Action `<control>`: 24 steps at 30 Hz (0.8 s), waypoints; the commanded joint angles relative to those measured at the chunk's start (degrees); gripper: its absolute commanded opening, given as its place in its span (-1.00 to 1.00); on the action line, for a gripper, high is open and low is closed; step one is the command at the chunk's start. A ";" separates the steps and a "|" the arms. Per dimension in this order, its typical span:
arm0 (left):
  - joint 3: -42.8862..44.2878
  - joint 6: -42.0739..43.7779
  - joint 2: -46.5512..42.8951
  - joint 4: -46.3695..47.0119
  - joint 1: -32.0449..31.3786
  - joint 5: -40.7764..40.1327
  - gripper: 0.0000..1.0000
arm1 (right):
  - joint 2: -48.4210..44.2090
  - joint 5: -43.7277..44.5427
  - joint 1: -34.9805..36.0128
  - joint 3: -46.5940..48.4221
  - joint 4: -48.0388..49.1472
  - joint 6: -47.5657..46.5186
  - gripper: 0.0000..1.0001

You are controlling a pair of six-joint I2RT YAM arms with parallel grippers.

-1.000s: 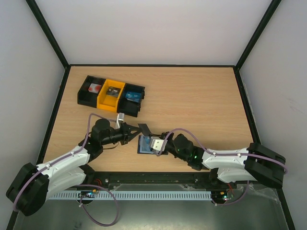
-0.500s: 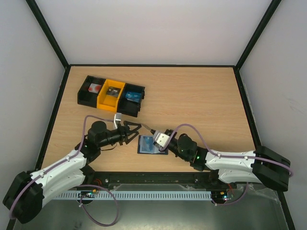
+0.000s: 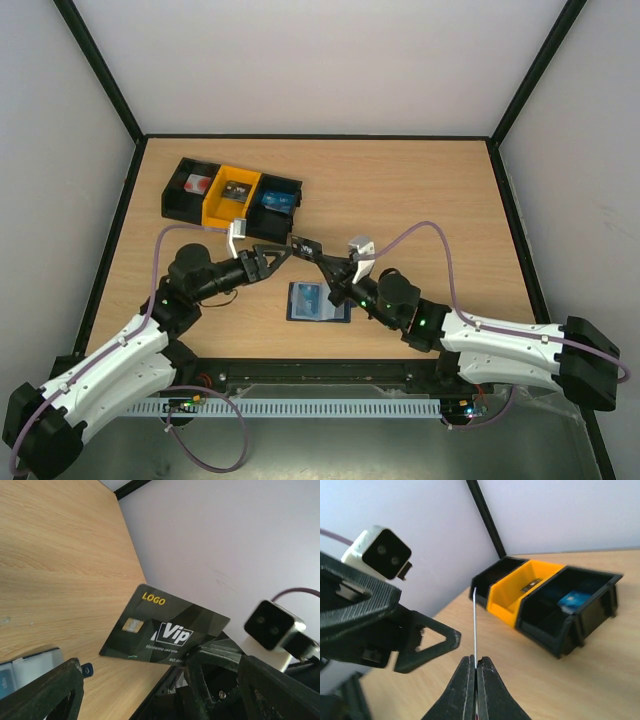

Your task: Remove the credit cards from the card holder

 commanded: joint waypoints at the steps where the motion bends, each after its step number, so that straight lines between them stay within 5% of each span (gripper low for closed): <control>1: -0.36 3.00 -1.00 2.68 0.23 3.31 0.69 | -0.18 -2.07 0.42 1.10 0.26 21.46 -0.96; 11: -1.74 0.88 -2.74 7.54 0.22 4.65 0.55 | -0.49 -2.12 0.41 -2.58 12.26 38.93 -0.96; 24: -2.41 -1.33 -1.15 8.54 0.23 4.90 0.54 | -2.65 0.54 0.41 -4.24 13.22 41.93 -0.96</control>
